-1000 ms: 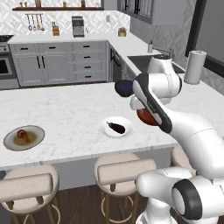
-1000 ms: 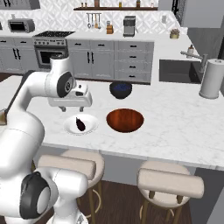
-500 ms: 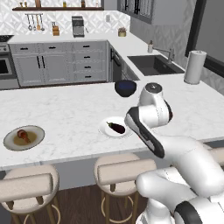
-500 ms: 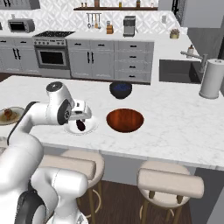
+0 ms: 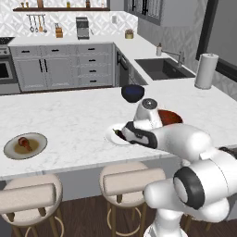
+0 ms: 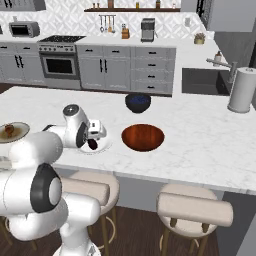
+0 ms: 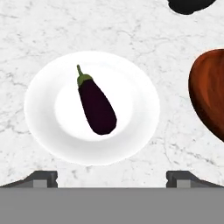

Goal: Pick the chicken drumstick and eggplant from their plates and place them in the bowl. Then put the bowl in the fridge.

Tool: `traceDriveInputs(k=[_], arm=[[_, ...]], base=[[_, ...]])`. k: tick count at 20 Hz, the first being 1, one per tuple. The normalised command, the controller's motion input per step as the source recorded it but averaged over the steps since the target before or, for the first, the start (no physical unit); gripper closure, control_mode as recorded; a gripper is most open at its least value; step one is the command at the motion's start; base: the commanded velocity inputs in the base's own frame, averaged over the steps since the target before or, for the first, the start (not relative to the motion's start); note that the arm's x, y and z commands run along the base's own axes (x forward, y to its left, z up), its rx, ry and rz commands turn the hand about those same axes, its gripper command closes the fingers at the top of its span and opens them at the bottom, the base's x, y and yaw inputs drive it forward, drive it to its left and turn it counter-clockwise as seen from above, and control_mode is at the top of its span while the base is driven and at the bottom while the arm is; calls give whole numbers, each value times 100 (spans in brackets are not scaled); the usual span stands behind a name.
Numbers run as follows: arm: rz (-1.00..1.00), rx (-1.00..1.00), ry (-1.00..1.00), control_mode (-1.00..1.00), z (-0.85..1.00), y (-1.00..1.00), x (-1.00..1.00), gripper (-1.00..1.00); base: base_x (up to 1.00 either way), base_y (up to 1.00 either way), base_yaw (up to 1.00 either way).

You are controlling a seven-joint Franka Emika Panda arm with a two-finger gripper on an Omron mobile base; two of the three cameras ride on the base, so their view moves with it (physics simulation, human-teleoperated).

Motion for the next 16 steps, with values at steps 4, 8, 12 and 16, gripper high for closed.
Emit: traceDriveInputs(k=[4, 8, 12, 16], arm=[[8, 0, 26, -100, -4, 13, 100, -100], [4, 0, 8, -100, -36, 35, 96, -100], [2, 0, 0, -100, -63, 39, 79, -100], [0, 0, 0, -100, -81, 28, 28, -100]], base=[[0, 0, 0], [0, 0, 0], [0, 0, 0], [0, 0, 0]])
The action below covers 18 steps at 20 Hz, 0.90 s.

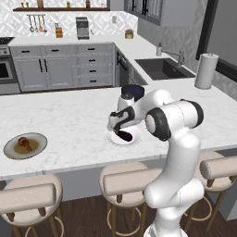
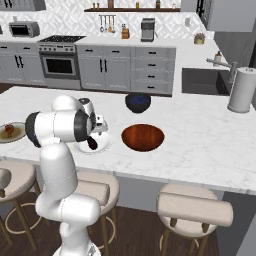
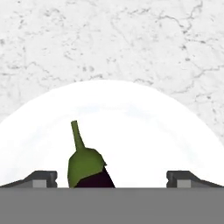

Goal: Pick the chicken drumstick and eggplant from their plates and place them in the bowl. Then put the bowl in the fridge.

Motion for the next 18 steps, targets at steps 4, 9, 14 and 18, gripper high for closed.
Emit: traceDriveInputs(k=[4, 9, 14, 18], arm=[[1, -1, 4, -100, -49, 8, -1, -100], [2, 0, 4, -100, -25, 0, -1, -100], [2, 0, 7, -100, -22, -5, 0, -100], [1, 0, 9, -100, -28, -7, 0, 100]], base=[[0, 0, 0], [0, 0, 0], [0, 0, 0], [0, 0, 0]])
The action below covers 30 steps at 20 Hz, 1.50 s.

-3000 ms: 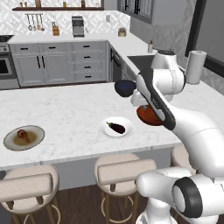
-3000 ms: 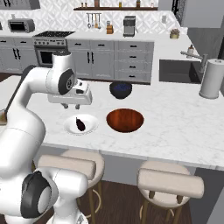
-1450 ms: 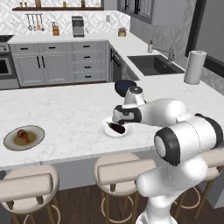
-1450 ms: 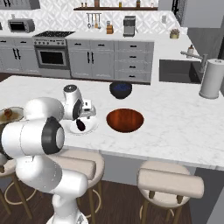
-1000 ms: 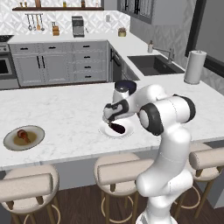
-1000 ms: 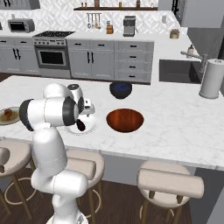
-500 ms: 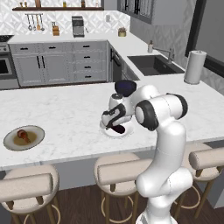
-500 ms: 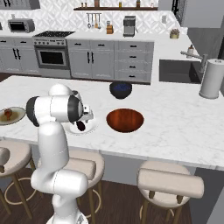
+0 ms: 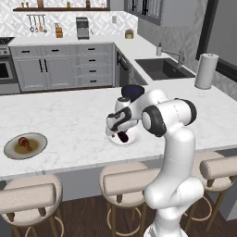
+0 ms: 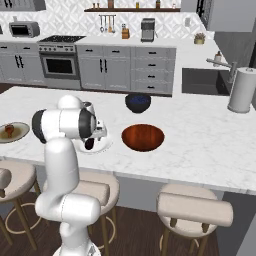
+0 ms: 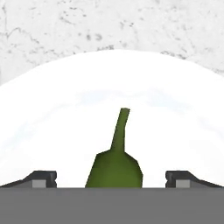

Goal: Pick the chicken drumstick and eggplant from their plates and place them in the bowl. Then put the bowl in the fridge.

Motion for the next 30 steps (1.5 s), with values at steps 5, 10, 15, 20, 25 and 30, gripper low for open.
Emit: traceDriveInputs(k=[5, 10, 15, 20, 25, 30], arm=[[0, 0, 4, -100, -43, -22, -4, 100], [0, 0, 0, -100, -15, -24, -13, 100], [0, 0, -6, -100, 30, -50, -21, 100], [0, 0, -9, -100, 56, -81, -2, 100], [1, 0, -1, -100, 54, -97, 10, 100], [5, 0, 0, -100, 55, -92, 23, 100]], base=[[0, 0, 0], [0, 0, 0], [0, 0, 0], [0, 0, 0], [0, 0, 0], [0, 0, 0]])
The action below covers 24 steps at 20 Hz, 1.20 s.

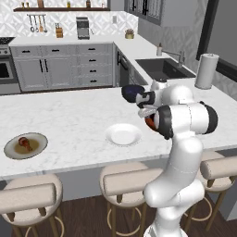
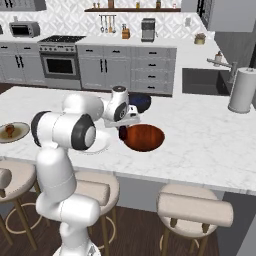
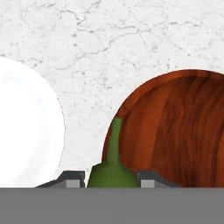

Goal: Pick the chicken drumstick and eggplant from their plates and place them in the bowl. Then put the bowl in the fridge.

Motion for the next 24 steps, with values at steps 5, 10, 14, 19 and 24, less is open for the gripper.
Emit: traceDriveInputs(k=[5, 10, 14, 19, 24], arm=[[2, -2, 0, -100, 0, -80, 34, 100], [0, -2, -2, -100, -56, -15, 38, 100], [0, 0, -3, -100, -54, 0, 18, 100], [0, 0, 0, -100, -30, -6, 0, -100], [0, 0, 0, -100, -3, 0, 0, -100]], base=[[0, 0, 0], [0, 0, 0], [0, 0, 0], [0, 0, 0], [0, 0, 0]])
